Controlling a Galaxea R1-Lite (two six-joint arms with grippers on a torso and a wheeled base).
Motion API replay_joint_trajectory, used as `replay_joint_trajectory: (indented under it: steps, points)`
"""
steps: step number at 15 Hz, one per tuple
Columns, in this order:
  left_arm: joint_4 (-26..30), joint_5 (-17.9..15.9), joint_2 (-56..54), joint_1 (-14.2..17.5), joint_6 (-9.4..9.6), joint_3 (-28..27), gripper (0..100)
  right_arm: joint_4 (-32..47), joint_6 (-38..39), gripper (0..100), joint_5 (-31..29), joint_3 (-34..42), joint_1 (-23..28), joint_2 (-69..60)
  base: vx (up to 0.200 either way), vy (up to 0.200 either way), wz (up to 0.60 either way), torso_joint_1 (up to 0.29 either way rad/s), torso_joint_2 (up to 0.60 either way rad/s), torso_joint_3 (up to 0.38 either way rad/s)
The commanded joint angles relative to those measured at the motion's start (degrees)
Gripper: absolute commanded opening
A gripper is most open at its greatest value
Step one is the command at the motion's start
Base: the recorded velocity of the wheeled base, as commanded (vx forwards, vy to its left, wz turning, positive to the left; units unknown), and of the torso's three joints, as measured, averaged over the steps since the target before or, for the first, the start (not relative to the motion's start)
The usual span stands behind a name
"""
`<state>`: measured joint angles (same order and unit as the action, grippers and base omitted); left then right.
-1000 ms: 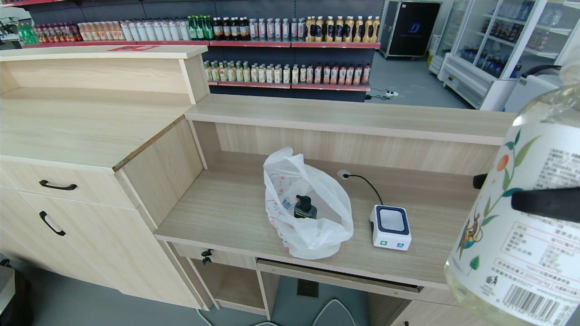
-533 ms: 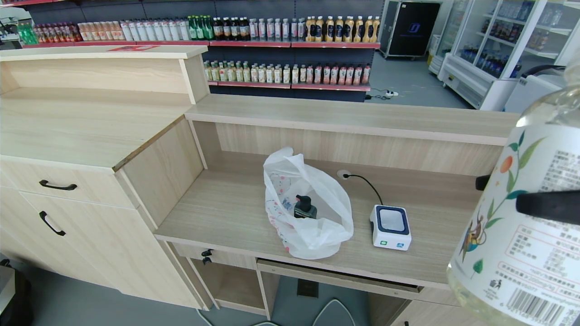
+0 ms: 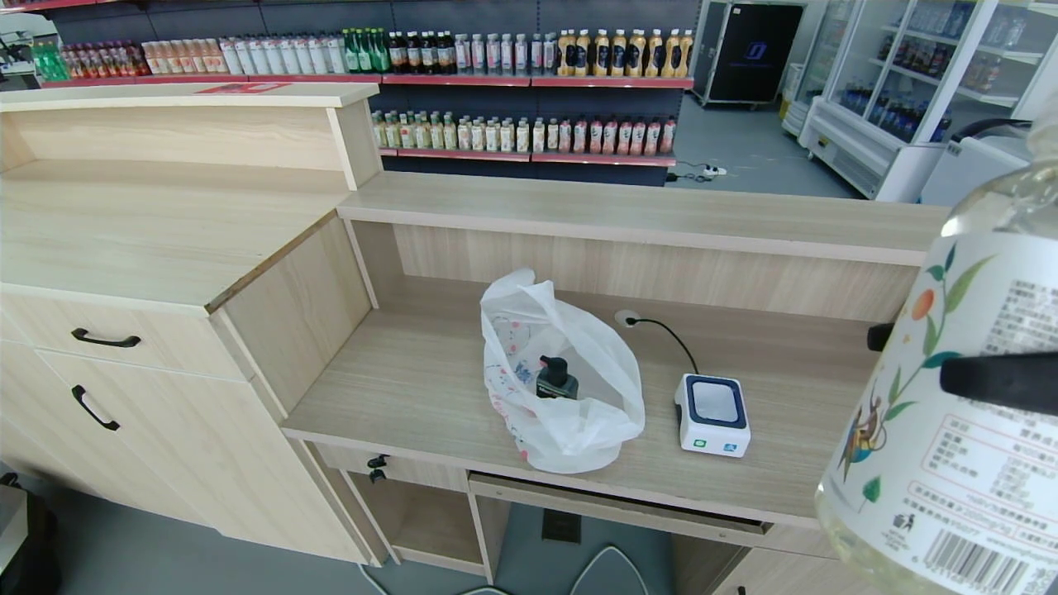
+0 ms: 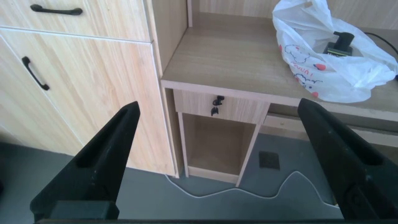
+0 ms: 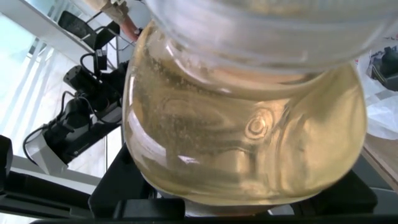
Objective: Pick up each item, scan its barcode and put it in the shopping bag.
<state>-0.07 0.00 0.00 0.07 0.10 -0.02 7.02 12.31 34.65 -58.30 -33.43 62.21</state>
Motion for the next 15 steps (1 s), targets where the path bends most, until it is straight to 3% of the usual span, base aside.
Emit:
replay_joint_trajectory:
  steps: [1, 4, 6, 10, 11, 15]
  points:
    - [0.0, 0.0, 0.0, 0.0, -0.01, 0.0, 100, 0.0, 0.0, 0, 0.0, -0.1, -0.1, 0.1, 0.0, 0.0, 0.0, 0.0, 0.0, 0.0]
    - [0.0, 0.0, 0.0, 0.0, -0.01, 0.0, 100, 0.0, 0.0, 0, -0.5, 0.1, 0.6, 0.5, 0.0, 0.0, 0.0, 0.0, 0.0, 0.0]
    - [0.0, 0.0, 0.0, 0.0, -0.01, 0.0, 100, -0.6, -0.8, 0, -0.8, 0.0, 4.2, 2.5, 0.0, 0.0, 0.0, 0.0, 0.0, 0.0]
    - [0.0, 0.0, 0.0, 0.0, -0.01, 0.0, 100, -0.8, -6.7, 0, -1.5, 0.0, 14.4, 6.6, 0.0, 0.0, 0.0, 0.0, 0.0, 0.0]
    - [0.0, 0.0, 0.0, 0.0, -0.01, 0.0, 100, -3.1, -10.4, 0, -1.4, 0.6, 20.1, 9.7, 0.0, 0.0, 0.0, 0.0, 0.0, 0.0]
    - [0.0, 0.0, 0.0, 0.0, -0.01, 0.0, 100, -13.3, -12.1, 0, -1.8, 4.3, 30.4, 15.5, 0.0, 0.0, 0.0, 0.0, 0.0, 0.0]
